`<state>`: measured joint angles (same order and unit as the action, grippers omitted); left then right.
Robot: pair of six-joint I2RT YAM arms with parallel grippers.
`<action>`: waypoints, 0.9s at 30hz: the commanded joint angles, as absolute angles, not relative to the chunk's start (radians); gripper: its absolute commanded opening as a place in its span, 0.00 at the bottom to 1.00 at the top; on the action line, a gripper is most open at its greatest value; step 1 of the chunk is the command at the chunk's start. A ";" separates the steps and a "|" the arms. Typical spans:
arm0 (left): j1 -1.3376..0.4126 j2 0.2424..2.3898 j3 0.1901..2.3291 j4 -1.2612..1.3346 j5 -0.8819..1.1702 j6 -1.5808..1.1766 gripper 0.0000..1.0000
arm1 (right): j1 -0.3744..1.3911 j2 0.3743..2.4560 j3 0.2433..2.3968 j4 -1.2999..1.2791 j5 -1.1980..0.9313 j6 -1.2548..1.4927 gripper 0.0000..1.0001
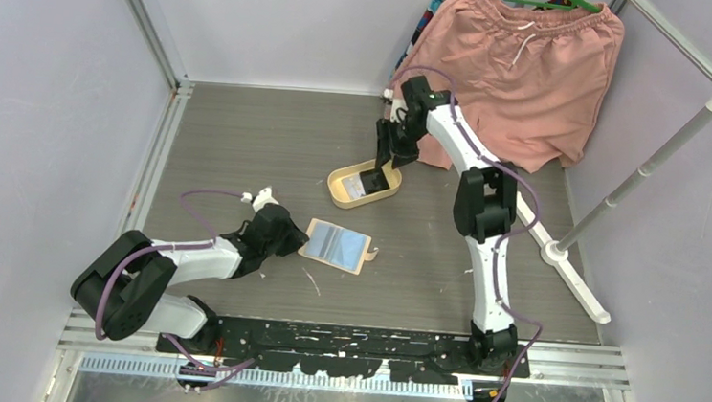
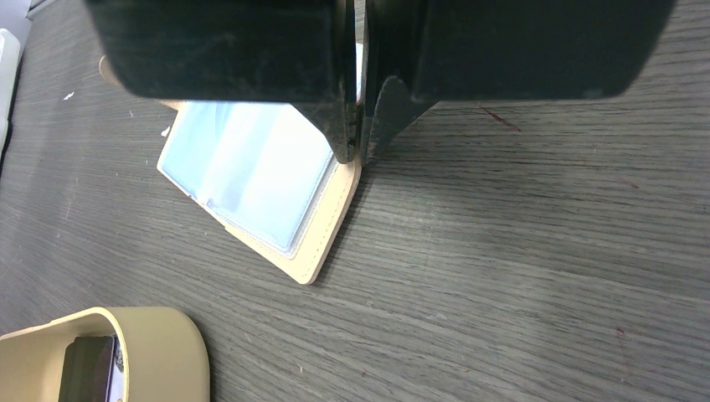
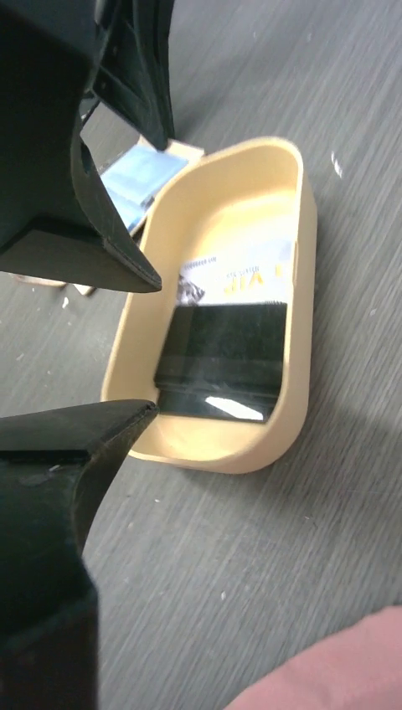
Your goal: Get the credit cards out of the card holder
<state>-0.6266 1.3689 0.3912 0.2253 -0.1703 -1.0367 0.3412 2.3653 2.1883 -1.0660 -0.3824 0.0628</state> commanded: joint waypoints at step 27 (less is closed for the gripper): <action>-0.632 1.227 0.370 -0.098 -0.147 -0.967 0.00 | 0.761 1.595 0.986 -0.055 -0.123 0.719 0.66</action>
<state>-0.6285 1.2503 0.3801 0.0731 -0.1455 -1.0264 0.7242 1.6550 0.8944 -0.1375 -0.2276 0.6987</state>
